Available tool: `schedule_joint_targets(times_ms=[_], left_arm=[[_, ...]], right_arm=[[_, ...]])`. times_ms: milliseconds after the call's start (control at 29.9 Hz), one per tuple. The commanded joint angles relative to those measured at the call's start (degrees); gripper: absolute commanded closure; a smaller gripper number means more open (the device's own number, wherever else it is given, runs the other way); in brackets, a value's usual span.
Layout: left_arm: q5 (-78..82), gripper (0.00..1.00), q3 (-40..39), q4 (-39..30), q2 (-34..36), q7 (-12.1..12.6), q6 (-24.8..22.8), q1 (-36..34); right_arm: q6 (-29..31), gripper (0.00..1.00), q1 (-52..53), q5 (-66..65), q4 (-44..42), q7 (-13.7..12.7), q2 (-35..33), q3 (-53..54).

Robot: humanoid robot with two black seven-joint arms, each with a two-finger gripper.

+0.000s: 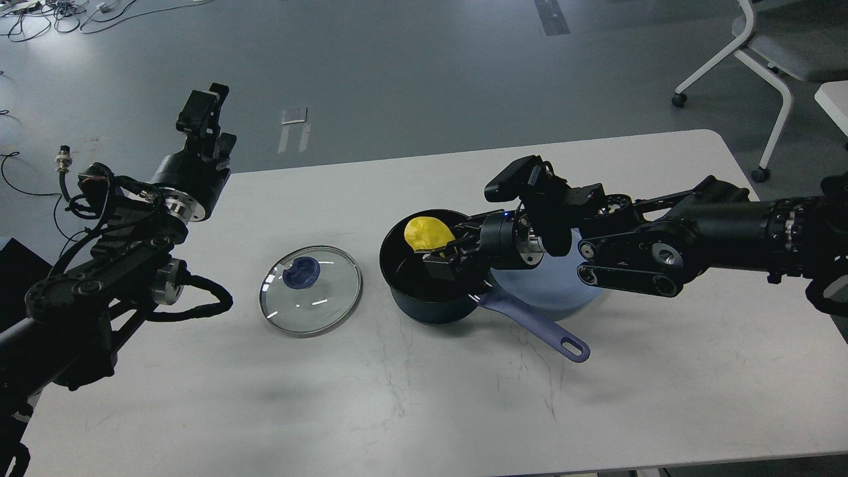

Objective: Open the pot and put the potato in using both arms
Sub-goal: 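Carry the potato over the pot and lower it inside, then open the right gripper to drop the potato into the pot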

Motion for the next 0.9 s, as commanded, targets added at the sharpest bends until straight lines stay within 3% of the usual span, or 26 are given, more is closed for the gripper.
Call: schedule_joint_targets(times_ms=[0,201,435,602,803,870], left_arm=[[-0.3,0.02,-0.1,0.0,0.0,0.1,-0.5,0.0],[-1.0,0.02,-0.8,-0.1,-0.1,0.6,-3.7,0.0],[-1.5,0.02,-1.0,-0.1,-1.5,0.6,-4.0,-0.2],[-5.4,0.02,-4.8,-0.1,-3.2,0.6,-3.7,0.1],[-8.4,0.02,-5.7,-0.1,-5.6,1.4,-4.7,1.5],[-11.2,0.02,-7.3,0.0,-6.4,4.6,-5.6,2.0]], right_arm=[[-0.1,0.00,-0.1,4.4,0.2,-0.2,-1.1,3.7],[0.3,0.00,-0.4,5.6,2.0,-0.2,-5.2,9.8],[-0.7,0.00,-1.0,8.7,2.3,-0.3,-7.8,15.7],[0.2,0.00,-4.8,31.1,2.1,-0.6,-10.0,29.8],[0.3,0.00,-6.3,47.2,2.1,-1.1,-14.1,35.2],[1.4,0.00,-8.8,53.2,1.9,-5.1,-15.0,39.4]])
